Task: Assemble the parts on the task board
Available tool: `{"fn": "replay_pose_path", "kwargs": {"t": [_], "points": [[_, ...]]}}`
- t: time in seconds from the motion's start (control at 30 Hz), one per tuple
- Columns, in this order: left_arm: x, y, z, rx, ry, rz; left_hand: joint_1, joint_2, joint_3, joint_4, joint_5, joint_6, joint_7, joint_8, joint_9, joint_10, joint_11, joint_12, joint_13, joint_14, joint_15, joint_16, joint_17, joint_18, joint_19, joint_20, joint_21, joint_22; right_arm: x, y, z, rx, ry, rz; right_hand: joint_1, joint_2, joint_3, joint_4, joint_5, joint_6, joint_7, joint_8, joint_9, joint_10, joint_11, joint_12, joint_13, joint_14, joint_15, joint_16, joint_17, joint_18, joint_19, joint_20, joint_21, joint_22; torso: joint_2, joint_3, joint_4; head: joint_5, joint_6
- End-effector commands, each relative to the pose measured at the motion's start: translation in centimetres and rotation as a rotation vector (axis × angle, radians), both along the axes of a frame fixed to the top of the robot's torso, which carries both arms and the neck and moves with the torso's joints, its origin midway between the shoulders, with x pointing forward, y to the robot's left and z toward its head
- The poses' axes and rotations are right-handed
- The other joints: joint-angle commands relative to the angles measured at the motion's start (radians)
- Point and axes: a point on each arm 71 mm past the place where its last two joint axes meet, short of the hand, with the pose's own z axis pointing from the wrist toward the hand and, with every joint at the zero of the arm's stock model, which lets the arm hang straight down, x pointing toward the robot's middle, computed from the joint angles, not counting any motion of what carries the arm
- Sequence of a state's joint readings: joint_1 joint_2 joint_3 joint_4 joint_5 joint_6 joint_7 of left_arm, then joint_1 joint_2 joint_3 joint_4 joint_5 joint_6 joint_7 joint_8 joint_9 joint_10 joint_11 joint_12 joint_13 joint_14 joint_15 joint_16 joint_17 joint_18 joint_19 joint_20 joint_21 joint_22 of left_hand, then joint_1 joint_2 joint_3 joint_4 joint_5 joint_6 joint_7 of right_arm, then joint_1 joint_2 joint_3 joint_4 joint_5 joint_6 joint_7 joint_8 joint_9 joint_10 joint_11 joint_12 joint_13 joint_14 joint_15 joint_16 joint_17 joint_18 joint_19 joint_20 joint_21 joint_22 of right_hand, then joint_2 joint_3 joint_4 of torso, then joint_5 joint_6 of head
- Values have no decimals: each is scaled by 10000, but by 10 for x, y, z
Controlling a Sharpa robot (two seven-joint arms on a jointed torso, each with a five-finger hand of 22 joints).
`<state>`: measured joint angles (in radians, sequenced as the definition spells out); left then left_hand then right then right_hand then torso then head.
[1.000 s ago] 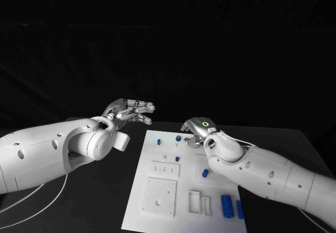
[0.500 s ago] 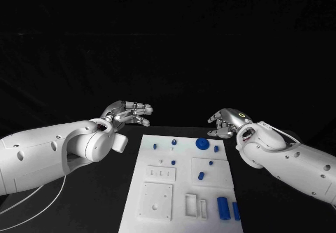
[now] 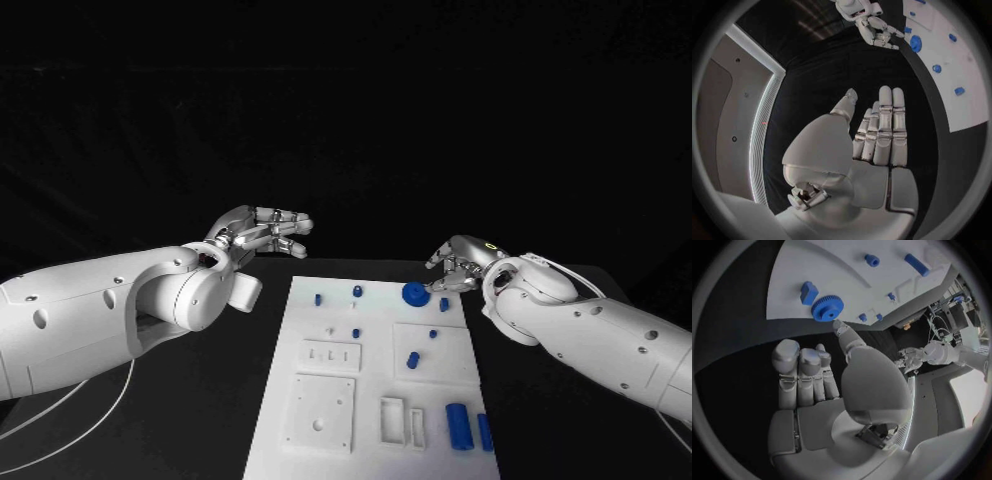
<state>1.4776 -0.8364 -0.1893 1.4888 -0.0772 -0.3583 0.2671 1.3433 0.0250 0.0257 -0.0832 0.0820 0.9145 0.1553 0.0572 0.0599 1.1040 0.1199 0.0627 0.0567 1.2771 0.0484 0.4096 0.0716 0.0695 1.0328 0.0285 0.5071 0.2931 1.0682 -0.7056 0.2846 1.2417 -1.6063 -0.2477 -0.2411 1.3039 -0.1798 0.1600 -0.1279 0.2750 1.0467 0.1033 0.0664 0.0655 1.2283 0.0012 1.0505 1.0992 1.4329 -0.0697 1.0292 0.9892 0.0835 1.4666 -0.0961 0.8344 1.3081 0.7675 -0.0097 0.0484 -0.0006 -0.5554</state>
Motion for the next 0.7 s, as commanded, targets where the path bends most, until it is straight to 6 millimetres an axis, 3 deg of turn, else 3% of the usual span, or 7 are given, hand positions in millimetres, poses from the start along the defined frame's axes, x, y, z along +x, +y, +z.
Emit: {"fn": "replay_pose_path", "kwargs": {"t": [0.03, 0.17, 0.33, 0.53, 0.7], "points": [[0, -3, 1, -42, -71, -204, 14, -65, 2, -48, 35, -57, 33, 13, -6, -26, -5, -21, 15, -62, -27, 36, -9, 36, -60, -2, 51, -15, 0, 3, -8, -43, 396, 321, -41, 108, -100, 59, 13, -66, 20, -34, 3, 46, -9, 63, 48, 76, -11, 33, 69, 138, 424, 68, 88, 1006, 34, 23, 62, -30, -15], [0, -2, 1, -33, -72, -199, 14, -65, 2, -48, 35, -57, 33, 13, -6, -26, -5, -21, 15, -62, -27, 36, -9, 36, -60, -2, 51, -15, 1, 5, -13, 23, 454, 318, -37, 124, -178, 134, 23, -64, 19, -35, 3, 124, -5, 219, 189, 101, -7, 73, 210, 132, 424, 71, 221, 1027, 53, 53, 76, -29, -37], [0, -3, 1, -12, -82, -225, 14, -65, 2, -48, 35, -57, 33, 13, -6, -26, -5, -21, 15, -62, -27, 36, -9, 36, -60, -2, 51, -15, 2, 8, -18, 115, 564, 330, -51, 149, -205, 184, 129, -43, 16, -33, 4, 154, -6, 299, 264, 114, -8, 108, 280, 130, 432, 69, 306, 1040, 44, 41, 70, -13, -68], [0, -3, 1, -1, -83, -246, 18, -61, 2, -40, 31, -69, 32, 14, -6, -32, -4, -22, 15, -67, -25, 32, -8, 33, -73, -1, 61, -24, 3, 11, -22, 193, 596, 326, -51, 167, -228, 208, 181, -35, 16, -37, 2, 152, -7, 315, 286, 115, -7, 114, 311, 129, 426, 71, 347, 1044, 45, 55, 56, 3, -95], [0, -4, 1, 13, -93, -271, 18, -61, 2, -40, 31, -69, 32, 14, -6, -32, -4, -22, 15, -67, -25, 32, -8, 33, -73, -1, 61, -24, 5, 12, -25, 216, 608, 279, -58, 197, -214, 230, 284, -14, 13, -36, 2, 162, -11, 331, 306, 123, -10, 129, 349, 126, 419, 70, 392, 1049, 33, 38, 70, -6, -103]]}}
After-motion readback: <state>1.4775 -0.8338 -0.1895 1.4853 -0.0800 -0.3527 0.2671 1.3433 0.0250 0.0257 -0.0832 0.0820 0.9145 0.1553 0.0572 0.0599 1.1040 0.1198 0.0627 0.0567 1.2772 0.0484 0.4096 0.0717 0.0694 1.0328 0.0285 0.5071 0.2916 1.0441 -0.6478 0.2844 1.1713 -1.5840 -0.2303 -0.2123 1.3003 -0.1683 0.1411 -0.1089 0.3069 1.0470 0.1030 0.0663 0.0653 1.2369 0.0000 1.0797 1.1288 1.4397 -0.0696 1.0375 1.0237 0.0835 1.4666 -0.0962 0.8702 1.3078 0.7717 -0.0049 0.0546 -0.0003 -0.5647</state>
